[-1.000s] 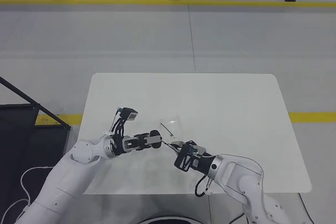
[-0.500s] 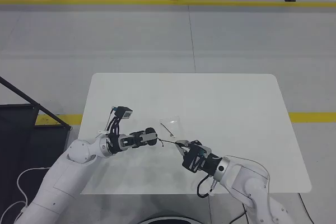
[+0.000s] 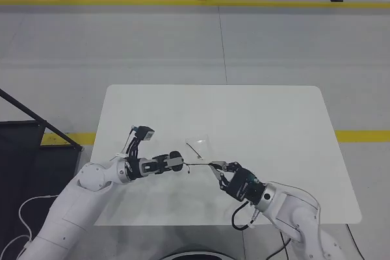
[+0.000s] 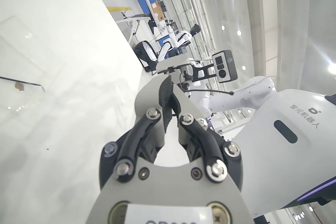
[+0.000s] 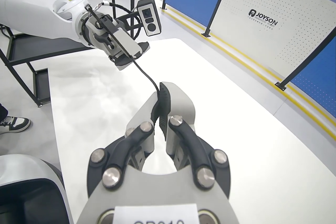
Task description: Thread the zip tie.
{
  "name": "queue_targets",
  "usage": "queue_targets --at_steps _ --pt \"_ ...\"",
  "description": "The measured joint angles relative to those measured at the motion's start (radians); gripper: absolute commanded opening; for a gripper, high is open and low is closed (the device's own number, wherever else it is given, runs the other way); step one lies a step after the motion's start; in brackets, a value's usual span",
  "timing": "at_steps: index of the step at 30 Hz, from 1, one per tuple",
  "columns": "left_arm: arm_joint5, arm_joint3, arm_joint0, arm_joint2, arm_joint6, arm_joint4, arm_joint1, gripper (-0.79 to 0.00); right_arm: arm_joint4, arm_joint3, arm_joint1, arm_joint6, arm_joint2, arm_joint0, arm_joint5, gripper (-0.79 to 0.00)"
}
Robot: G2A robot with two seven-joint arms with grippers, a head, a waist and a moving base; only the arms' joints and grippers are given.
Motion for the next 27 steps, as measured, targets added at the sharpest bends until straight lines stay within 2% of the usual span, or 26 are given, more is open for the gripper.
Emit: queue_targets --at_steps 13,27 --pt "0.009 -0.007 0.012 -0.014 0.056 0.096 -0.001 -0.785 0.029 0.018 0.012 -0.126 0.044 -0.023 -0.074 -0.785" --pt "0.021 -0.007 0.025 -0.030 0.078 0.161 0.001 -0.785 0.036 0.025 0.020 -0.202 0.067 -0.045 -0.080 -0.785"
